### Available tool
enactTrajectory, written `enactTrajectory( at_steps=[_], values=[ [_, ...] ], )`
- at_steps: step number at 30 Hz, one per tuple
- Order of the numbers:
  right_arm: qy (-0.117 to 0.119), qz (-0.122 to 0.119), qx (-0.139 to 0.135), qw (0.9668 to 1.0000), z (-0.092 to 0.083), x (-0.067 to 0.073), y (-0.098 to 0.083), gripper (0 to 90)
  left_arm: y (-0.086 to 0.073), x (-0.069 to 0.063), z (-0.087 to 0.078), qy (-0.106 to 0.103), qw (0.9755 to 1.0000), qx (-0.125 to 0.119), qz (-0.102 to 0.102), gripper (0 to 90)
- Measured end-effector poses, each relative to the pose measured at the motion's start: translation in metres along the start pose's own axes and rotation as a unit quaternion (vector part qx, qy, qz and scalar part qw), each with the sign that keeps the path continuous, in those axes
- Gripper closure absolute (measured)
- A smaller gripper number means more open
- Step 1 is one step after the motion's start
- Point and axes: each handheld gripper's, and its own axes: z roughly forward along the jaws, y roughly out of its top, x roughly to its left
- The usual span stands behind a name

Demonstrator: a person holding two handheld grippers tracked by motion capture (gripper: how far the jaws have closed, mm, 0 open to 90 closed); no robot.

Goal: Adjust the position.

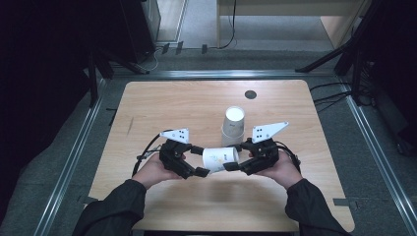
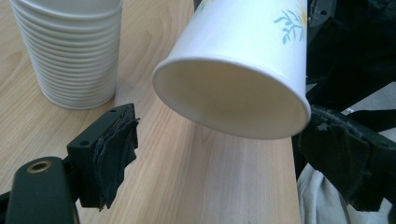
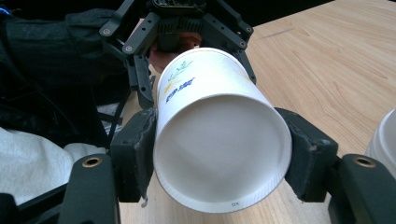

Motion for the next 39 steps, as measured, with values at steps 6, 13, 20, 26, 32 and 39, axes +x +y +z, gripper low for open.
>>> enactTrajectory(
  at_steps=[6,13,20,26,32,39],
  values=[
    [0.006,0.000,0.000,1.0000,0.001,0.001,0.000,35.1,-0.001,0.001,0.009,-0.005,0.9999,0.007,0.006,12.1],
    [0.014,0.001,0.004,0.9999,0.004,0.001,0.000,35.1,0.000,0.002,0.011,-0.019,0.9998,-0.003,0.012,12.9],
    [0.026,0.004,0.003,0.9997,0.009,0.002,0.000,35.1,0.000,0.000,0.012,-0.027,0.9994,0.000,0.021,14.1],
    [0.029,0.004,0.006,0.9996,0.011,0.001,0.000,35.2,-0.001,0.000,0.012,-0.036,0.9989,0.004,0.029,20.1],
    [0.030,0.007,0.007,0.9995,0.012,0.001,-0.001,35.1,-0.001,0.000,0.011,-0.033,0.9989,0.006,0.032,21.6],
    [0.031,0.012,0.010,0.9994,0.013,0.000,-0.001,34.9,-0.001,0.000,0.011,-0.036,0.9990,0.013,0.024,22.8]
  ],
)
